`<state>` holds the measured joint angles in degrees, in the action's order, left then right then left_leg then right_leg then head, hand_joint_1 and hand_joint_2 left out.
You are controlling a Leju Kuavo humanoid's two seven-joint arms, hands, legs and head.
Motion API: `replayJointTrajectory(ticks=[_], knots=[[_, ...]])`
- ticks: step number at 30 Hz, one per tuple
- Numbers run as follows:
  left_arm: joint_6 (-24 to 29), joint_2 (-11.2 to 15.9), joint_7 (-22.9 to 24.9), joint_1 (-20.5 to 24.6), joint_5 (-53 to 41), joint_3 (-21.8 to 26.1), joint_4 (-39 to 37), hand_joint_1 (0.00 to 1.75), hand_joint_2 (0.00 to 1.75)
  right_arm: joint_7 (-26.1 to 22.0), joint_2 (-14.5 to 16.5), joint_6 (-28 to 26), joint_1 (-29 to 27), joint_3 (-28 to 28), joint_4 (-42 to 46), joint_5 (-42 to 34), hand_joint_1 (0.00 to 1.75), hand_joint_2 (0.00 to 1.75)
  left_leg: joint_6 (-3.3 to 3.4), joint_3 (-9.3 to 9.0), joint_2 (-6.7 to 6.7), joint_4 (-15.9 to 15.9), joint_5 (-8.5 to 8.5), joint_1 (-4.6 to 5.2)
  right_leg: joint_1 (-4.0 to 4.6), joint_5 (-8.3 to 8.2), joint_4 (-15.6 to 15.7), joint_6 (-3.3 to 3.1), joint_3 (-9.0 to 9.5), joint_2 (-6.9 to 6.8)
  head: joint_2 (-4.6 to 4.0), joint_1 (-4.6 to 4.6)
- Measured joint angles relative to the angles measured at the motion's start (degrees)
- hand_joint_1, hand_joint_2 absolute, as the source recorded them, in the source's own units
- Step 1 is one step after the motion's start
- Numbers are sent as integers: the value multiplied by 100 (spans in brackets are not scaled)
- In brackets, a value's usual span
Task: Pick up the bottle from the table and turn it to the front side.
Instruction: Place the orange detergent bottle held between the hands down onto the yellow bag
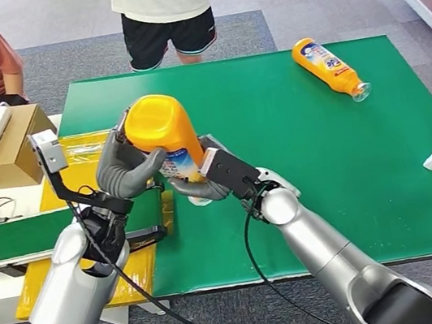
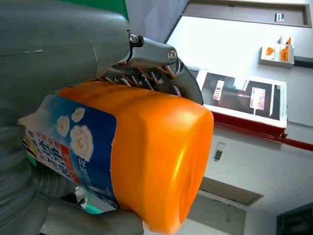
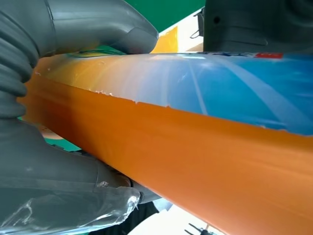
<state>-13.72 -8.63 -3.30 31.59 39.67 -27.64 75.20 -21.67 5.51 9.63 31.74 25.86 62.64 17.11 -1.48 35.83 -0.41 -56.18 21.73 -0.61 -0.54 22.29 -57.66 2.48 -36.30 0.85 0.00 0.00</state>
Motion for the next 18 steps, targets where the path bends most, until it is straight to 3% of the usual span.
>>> replayJointTrajectory(ticks=[18], knots=[[50, 16, 0, 22, 1, -16, -96, 175, 175, 38, 2, -10, 4, 58, -104, -52, 175, 175, 0, 0, 0, 0, 0, 0, 0, 0, 0, 0, 0, 0, 0, 0]])
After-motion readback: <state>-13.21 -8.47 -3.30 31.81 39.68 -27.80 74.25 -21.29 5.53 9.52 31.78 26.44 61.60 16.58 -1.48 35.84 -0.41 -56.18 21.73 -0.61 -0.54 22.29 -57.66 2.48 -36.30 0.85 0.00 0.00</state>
